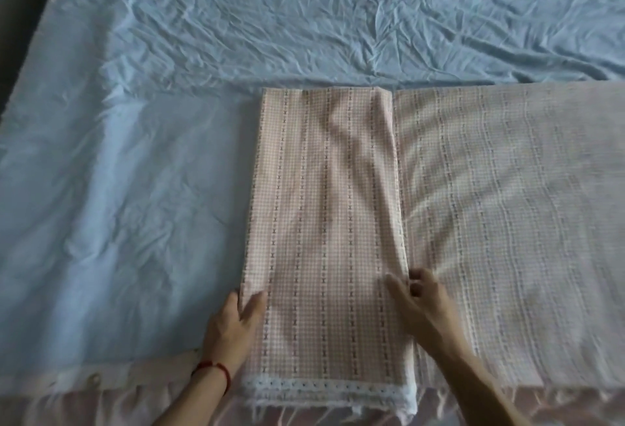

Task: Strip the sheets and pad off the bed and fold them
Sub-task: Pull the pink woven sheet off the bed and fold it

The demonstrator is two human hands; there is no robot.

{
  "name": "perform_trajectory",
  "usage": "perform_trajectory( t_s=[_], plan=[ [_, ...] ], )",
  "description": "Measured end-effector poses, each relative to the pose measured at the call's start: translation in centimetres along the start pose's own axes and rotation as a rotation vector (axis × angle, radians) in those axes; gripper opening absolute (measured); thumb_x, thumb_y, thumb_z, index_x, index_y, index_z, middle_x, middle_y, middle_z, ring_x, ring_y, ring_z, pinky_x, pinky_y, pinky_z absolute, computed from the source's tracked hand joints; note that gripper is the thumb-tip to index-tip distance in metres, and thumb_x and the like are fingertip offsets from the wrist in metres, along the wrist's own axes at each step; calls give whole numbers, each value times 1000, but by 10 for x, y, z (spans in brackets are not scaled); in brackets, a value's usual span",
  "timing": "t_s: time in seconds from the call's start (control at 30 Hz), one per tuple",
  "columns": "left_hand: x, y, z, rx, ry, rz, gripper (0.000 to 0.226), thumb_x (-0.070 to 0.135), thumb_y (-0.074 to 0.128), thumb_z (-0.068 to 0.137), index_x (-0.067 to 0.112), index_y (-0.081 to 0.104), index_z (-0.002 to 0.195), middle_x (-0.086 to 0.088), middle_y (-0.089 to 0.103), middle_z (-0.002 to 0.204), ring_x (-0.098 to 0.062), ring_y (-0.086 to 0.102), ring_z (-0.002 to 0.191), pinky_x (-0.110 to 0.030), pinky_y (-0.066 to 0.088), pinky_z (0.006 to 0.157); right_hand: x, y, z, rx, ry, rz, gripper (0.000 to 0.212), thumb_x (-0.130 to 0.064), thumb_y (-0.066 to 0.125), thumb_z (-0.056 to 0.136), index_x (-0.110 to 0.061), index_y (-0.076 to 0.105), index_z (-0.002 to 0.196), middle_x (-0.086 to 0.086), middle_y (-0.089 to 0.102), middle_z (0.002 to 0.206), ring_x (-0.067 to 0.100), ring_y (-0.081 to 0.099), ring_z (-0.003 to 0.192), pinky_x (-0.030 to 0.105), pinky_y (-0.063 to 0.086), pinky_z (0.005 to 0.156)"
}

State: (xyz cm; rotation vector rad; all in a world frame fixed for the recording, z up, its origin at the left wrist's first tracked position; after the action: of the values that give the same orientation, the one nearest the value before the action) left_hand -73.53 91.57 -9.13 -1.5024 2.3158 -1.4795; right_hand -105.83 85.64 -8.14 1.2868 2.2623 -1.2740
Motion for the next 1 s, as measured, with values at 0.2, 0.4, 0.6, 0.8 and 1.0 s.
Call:
perform_trajectory(
  t_s=[0.2, 0.4, 0.6, 0.8, 1.0],
  plan=[
    [-24, 6, -18, -34, 46, 77, 60, 73, 43, 88, 17, 56, 104, -9, 75, 103, -33, 70, 99, -43, 54, 82, 9, 16, -42, 64, -18, -204, 43, -52, 56, 96, -26, 41, 127, 4, 72, 112, 28, 67, 90, 38, 44, 72],
    [80, -8, 15, 311, 655, 464, 67, 47, 56, 94, 15, 39, 150, -18, 43, 146, -38, 49, 126, -52, 52, 93, -82, 10, 32, 250, -441, -410, 67, -45, 48, 99, -28, 19, 157, 10, 21, 163, 27, 35, 140, 45, 38, 113],
    [217, 17, 135, 175, 737, 653, 68, 47, 35, 102, 32, 6, 161, -5, -6, 169, -30, -8, 155, -58, 5, 123, -188, 37, 165, 187, -748, -725, 66, -48, 32, 102, -36, 6, 162, 4, -11, 171, 30, -13, 156, 56, -6, 125],
    [257, 27, 263, 69, 463, 756, 80, 83, 11, 87, 49, -18, 153, -10, -26, 164, -45, -22, 149, -70, -7, 115, -176, 3, 279, 384, -470, -675, 74, -66, 19, 96, -34, 5, 162, 8, -3, 171, 27, -7, 157, 49, -3, 127],
    [248, 43, 273, 389, 599, 698, 81, 76, 11, 87, 41, -3, 159, -23, -3, 166, -52, -4, 150, -75, 6, 113, -191, 5, 292, 378, -502, -657, 78, -59, 25, 97, -25, 2, 163, 10, -8, 170, 28, -11, 157, 54, -3, 126]
  ],
)
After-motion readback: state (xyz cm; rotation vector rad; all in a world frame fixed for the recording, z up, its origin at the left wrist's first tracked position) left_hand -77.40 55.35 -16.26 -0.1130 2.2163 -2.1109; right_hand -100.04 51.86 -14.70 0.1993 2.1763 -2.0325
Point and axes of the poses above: each hand's wrist, its own z-axis towards the middle knuckle, its own y-axis out of the palm, x = y × z, the point moved 4 cm from there along z, towards the middle knuckle
